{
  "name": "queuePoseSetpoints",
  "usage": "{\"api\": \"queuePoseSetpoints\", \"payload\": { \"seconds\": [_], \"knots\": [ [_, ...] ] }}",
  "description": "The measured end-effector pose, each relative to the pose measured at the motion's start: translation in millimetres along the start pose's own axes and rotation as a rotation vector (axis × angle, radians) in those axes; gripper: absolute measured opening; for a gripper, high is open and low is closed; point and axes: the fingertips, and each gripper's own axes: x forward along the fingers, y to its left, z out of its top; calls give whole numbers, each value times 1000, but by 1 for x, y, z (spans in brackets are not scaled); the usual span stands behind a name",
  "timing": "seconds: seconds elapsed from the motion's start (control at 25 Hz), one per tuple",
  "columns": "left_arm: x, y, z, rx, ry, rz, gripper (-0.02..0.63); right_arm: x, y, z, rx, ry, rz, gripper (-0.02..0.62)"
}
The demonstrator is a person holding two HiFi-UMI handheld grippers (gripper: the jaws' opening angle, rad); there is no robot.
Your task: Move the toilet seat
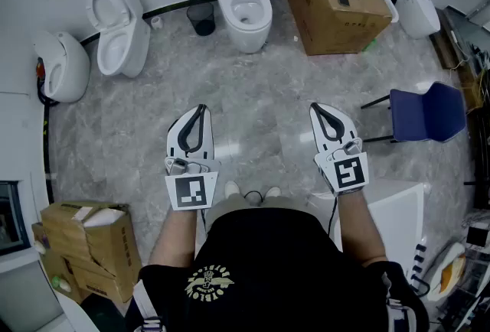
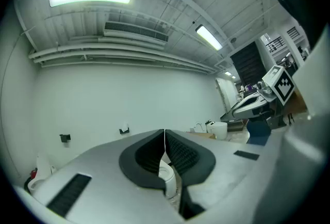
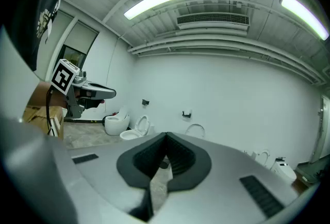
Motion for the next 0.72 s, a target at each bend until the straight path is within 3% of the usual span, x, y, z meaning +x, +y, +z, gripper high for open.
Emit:
{"api": "queuePoseSetpoints", "payload": {
  "seconds": [0.12, 0.4, 0.44, 0.52, 0.72],
  "knots": [
    [-3, -22, 7, 14, 5, 19, 25, -16, -3, 2, 44, -62, 47, 29],
    [-19, -49, 10, 9, 19, 69, 30, -46, -12, -19, 36, -73, 111, 35],
    [-20, -51, 10, 7, 24, 70, 75, -48, -13, -23, 43, -70, 118, 72],
    [-22, -55, 8, -2, 34, 62, 220, -53, -18, -34, 71, -55, 116, 235],
    [-24, -52, -1, 6, 90, 62, 279, -60, -37, -42, 120, -57, 52, 273]
  ]
}}
